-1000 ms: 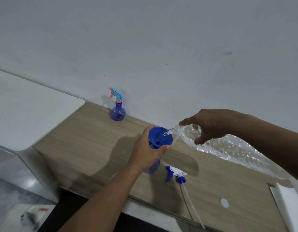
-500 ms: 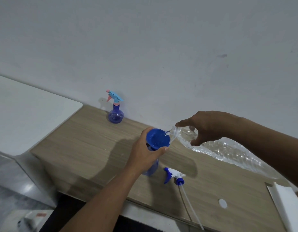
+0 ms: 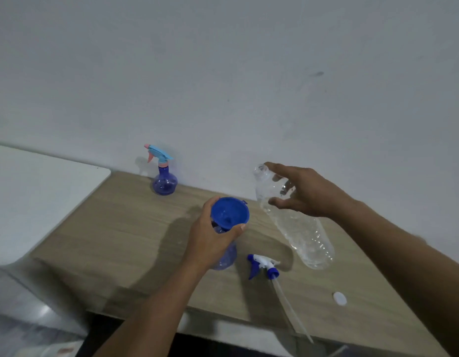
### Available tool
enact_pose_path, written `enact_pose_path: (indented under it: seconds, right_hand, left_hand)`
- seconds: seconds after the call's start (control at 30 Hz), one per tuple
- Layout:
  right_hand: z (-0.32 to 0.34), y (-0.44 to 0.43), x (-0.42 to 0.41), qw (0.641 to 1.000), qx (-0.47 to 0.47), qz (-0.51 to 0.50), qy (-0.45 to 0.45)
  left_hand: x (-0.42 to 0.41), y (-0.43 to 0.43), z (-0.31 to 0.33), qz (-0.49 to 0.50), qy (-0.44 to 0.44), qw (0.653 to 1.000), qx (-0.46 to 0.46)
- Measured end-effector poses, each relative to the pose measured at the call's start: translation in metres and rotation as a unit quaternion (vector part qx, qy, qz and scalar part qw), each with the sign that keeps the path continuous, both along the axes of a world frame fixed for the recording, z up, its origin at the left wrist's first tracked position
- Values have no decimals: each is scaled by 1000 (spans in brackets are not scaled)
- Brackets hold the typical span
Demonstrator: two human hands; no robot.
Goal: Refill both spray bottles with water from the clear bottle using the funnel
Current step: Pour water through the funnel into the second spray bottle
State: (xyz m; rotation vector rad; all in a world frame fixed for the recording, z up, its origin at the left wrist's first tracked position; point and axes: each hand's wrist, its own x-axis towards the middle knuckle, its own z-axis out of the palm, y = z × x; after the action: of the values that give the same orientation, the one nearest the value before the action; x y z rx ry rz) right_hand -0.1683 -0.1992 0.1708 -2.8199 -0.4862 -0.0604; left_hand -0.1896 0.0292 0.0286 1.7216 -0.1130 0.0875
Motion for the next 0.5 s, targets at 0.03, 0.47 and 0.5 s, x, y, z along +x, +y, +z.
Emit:
enact_pose_path:
  seconds: [0.03,0.47,0.5]
  right_hand:
    - [-8,-4,0,999,36,-20,-14]
    - [-84,-20,12,913,338,-192,-124]
    - [-84,-19,13,912,340,-196,-123]
  left_hand:
    - [0,0,-1,0,-4,1000,3]
    - [2,0,-2,-5,-3,1000,12]
    - [2,0,-2,-5,-5,1000,10]
